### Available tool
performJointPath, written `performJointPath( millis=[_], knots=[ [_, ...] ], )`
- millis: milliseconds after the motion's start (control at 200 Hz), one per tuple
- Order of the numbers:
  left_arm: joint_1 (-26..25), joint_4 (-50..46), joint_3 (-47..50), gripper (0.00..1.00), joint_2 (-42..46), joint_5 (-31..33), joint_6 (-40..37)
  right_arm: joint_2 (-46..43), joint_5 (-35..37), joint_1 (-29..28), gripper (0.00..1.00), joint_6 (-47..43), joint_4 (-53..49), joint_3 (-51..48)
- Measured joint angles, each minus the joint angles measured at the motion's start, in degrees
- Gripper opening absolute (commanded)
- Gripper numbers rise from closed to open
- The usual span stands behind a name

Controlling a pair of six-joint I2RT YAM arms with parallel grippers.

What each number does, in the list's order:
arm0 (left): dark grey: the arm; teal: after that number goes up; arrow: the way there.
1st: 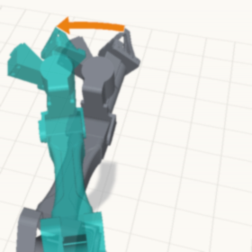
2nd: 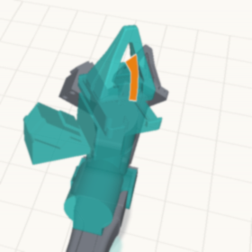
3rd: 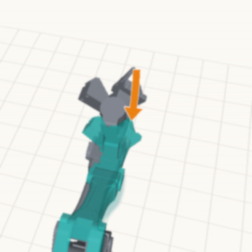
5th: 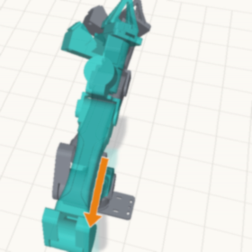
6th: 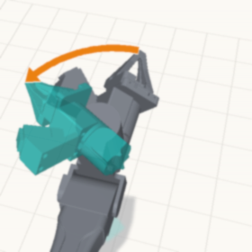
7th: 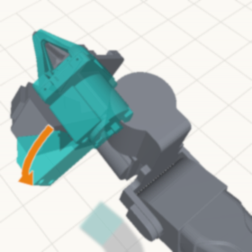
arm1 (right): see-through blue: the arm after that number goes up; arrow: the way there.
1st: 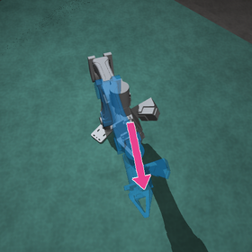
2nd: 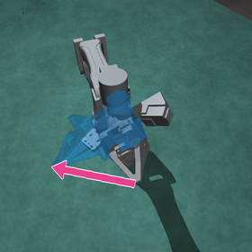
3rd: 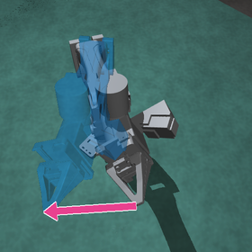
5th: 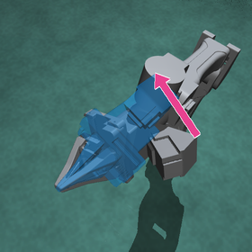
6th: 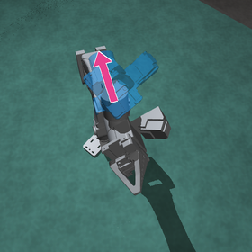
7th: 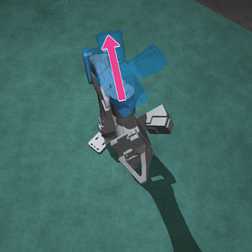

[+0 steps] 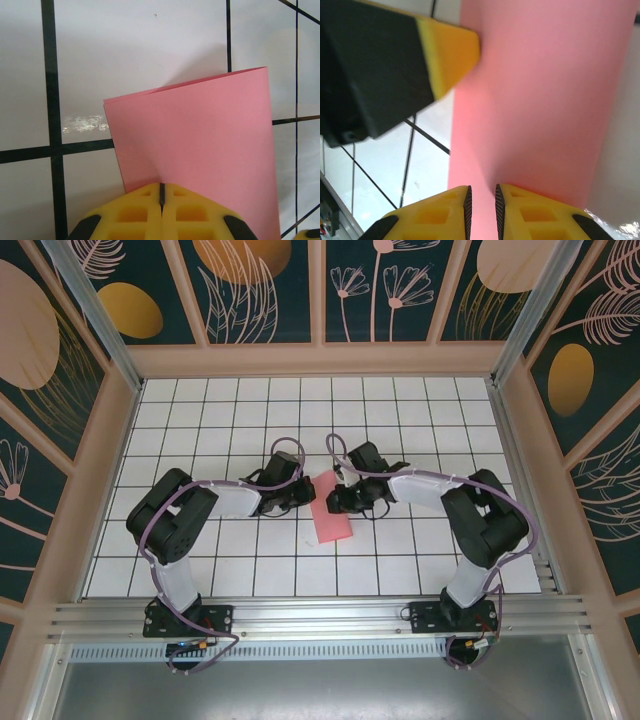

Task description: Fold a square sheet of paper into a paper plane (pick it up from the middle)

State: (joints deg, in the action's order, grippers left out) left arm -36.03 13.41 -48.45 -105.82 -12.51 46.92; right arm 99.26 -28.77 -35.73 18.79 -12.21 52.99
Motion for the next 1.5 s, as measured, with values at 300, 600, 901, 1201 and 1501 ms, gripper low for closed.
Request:
performJointPath(
  millis=[300,600,901,1201,1501],
  knots=[
    [0.0,0.0,0.0,0.05,0.0,0.0,-0.4,1.0,0.0,0.0,0.24,0.0,0.5,-1.4],
    [0.0,-0.1,-0.1,0.05,-0.1,0.2,-0.7,-1.3,0.0,0.0,0.24,1.8,1.9,-3.5],
    [0.0,-0.1,-0.3,0.05,-0.2,0.2,-1.0,-3.3,0.2,0.1,0.24,7.1,8.3,-10.1],
    [-0.1,0.0,-0.4,0.05,-0.3,0.5,-1.3,-10.9,0.4,-0.5,0.24,10.4,6.2,-13.8],
    [-0.1,0.1,-0.5,0.05,-0.5,0.6,-1.7,-11.8,2.3,-1.5,0.24,13.1,5.3,-16.9]
  ],
)
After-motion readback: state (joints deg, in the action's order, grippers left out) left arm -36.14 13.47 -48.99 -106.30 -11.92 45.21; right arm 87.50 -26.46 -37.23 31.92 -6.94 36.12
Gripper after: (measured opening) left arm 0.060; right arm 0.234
